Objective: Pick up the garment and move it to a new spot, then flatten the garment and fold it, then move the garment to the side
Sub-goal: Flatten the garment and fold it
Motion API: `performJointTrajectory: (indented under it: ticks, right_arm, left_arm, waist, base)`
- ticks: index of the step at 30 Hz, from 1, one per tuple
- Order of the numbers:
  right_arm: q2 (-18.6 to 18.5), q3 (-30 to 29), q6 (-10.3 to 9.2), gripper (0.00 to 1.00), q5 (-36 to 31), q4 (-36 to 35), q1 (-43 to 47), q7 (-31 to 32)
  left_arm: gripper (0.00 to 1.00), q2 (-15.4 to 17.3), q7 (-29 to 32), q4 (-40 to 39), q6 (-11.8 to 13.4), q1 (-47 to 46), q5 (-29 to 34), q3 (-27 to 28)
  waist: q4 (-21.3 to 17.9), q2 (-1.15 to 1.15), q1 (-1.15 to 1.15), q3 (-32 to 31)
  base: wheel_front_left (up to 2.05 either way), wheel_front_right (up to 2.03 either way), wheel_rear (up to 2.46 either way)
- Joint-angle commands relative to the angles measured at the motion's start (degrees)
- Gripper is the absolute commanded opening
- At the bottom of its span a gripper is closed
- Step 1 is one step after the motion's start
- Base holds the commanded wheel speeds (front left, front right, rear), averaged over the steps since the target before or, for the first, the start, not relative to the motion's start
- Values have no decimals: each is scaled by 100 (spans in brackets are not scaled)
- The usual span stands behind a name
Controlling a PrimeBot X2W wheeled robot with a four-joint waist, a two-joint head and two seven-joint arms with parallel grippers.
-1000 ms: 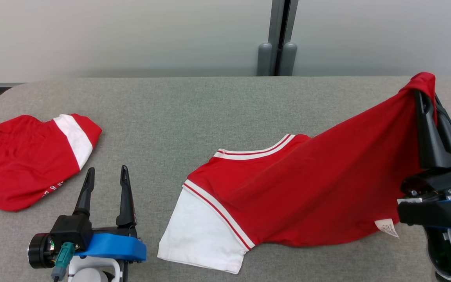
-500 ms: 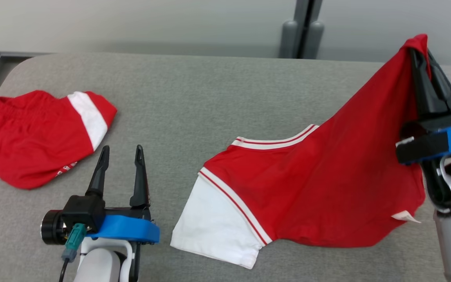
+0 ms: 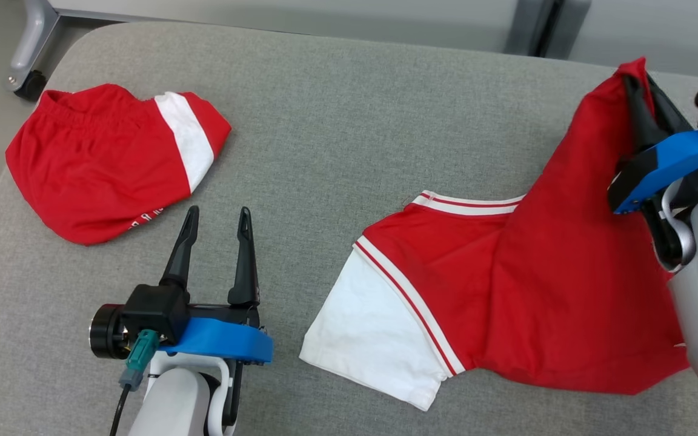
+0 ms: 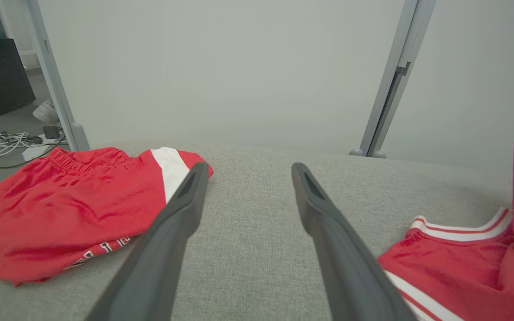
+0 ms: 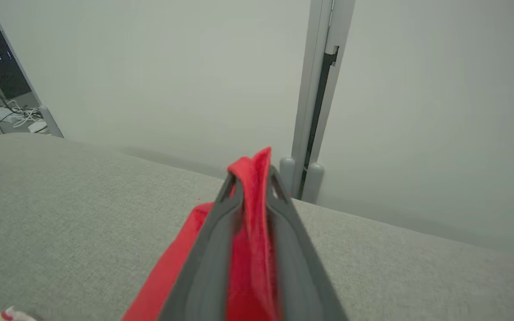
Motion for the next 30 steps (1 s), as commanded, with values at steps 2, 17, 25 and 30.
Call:
performJointTrajectory:
  ticks: [2,17,25,30]
  right_arm:
    - [21,130,3,100,4,452,-243,-220]
    - [-173,487,4,100,615,580,417,-967]
    - [-326,252,4,100,760,-132,1608,-847]
    - [-220,149,4,100,770,-563,2373,-562]
  left_arm:
    - [100,-7,-27,0,46,-107,-11,-18]
    - [100,3,-27,1,-58,263,278,566]
    - [100,-1,-27,-24,-153,388,385,715]
    - [100,-4,-27,-34,-175,427,407,734]
  waist:
    - [6,0,0,41]
    - [-885,0,0,-399]
    - [-1124,0,0,-504]
    - [-1160,0,0,-530]
  base:
    - [0,0,0]
    - [0,0,0]
    - [0,0,0]
    - [0,0,0]
